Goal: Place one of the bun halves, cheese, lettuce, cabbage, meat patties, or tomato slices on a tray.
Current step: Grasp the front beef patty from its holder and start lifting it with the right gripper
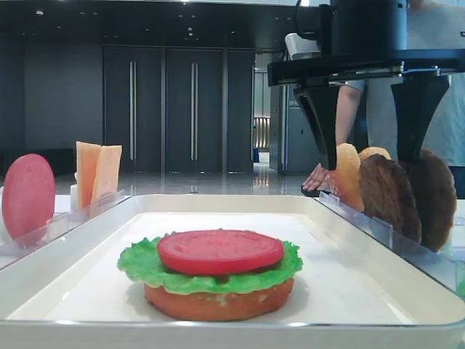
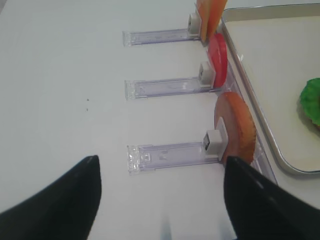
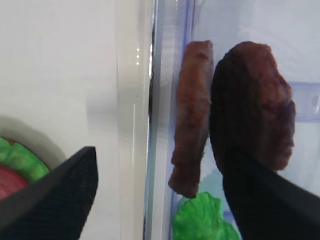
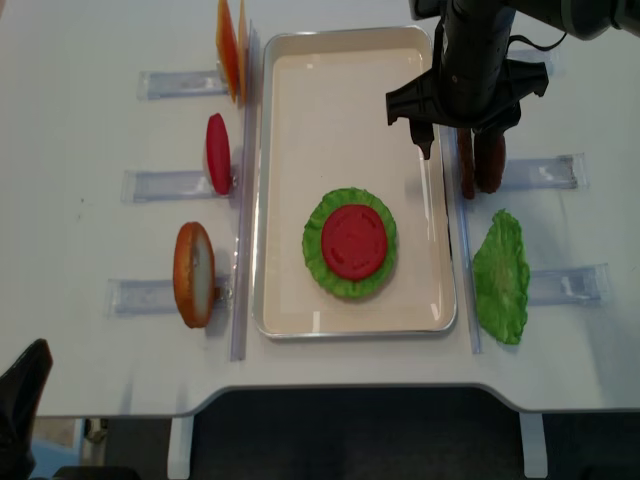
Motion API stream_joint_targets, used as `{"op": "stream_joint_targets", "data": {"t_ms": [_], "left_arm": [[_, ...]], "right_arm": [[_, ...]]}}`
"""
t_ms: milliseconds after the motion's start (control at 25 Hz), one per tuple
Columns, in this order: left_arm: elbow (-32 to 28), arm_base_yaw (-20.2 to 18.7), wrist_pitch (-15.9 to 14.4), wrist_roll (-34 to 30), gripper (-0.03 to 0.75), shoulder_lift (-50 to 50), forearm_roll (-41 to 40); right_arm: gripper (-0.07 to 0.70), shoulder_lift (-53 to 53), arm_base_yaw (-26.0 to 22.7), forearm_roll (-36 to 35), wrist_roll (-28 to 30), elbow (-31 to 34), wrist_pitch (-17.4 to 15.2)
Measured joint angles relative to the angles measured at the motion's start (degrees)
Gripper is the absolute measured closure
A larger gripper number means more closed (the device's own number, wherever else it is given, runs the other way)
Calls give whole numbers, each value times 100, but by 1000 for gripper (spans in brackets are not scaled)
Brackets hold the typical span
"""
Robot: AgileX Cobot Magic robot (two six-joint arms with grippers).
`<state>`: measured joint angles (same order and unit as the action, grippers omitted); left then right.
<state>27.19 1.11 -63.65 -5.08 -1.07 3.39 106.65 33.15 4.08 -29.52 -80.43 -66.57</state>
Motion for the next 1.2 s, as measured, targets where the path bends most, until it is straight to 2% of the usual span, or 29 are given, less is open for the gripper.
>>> {"op": "stream_joint_targets", "data": {"t_ms": [720, 1200], "left_arm": [[0, 0, 0, 0, 137, 0, 0], [0, 0, 0, 0, 137, 0, 0]], "right_arm": [[132, 183, 0, 131, 0, 0, 47], [294, 183, 0, 300, 0, 0, 47]]}}
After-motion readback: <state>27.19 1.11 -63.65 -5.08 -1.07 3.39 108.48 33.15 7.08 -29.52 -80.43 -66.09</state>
